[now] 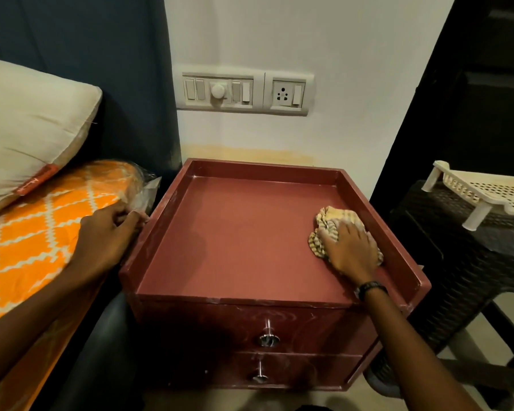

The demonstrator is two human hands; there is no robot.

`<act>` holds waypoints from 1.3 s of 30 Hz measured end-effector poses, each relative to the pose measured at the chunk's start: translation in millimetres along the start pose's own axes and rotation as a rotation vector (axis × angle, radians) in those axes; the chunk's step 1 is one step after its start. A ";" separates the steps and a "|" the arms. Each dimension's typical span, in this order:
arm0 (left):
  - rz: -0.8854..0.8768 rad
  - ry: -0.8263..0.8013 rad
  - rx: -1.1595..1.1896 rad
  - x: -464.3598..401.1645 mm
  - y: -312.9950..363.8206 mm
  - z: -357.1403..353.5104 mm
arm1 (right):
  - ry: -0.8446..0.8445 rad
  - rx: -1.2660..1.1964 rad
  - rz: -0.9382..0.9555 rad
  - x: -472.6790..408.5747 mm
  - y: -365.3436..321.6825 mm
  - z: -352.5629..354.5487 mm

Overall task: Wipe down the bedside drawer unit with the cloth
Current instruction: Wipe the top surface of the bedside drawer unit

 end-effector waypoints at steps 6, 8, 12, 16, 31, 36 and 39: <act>-0.006 0.009 0.021 -2.2 -3.4 -1.8 | -0.023 -0.015 -0.083 -79.3 -14.2 -36.0; -0.009 0.008 0.019 -2.1 -1.4 -2.3 | -0.025 -0.006 -0.087 -98.8 -18.3 -42.8; -0.069 0.051 -0.087 0.2 6.9 -1.7 | -0.048 -0.003 -0.096 -127.1 -25.7 -57.3; -0.064 0.059 -0.078 -1.4 6.2 1.4 | -0.042 -0.013 -0.161 -140.7 -37.5 -68.0; -0.084 0.087 -0.075 -4.9 2.5 0.6 | -0.198 -0.200 0.239 -99.1 -248.9 -123.1; -0.092 0.095 -0.074 -3.8 4.9 1.5 | -0.174 -0.188 0.556 -57.6 -304.2 -114.8; -0.082 0.091 -0.053 -3.3 3.4 1.6 | -0.187 -0.230 0.649 -22.9 -309.6 -103.3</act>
Point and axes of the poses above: each hand's wrist, its own x-axis away from the middle knuckle, its own z-axis out of the back of the hand, y = z × x, the point moved 10 cm from there along -x, towards the middle knuckle, and after that the axes turned 6 degrees about y, right-handed, at the moved point
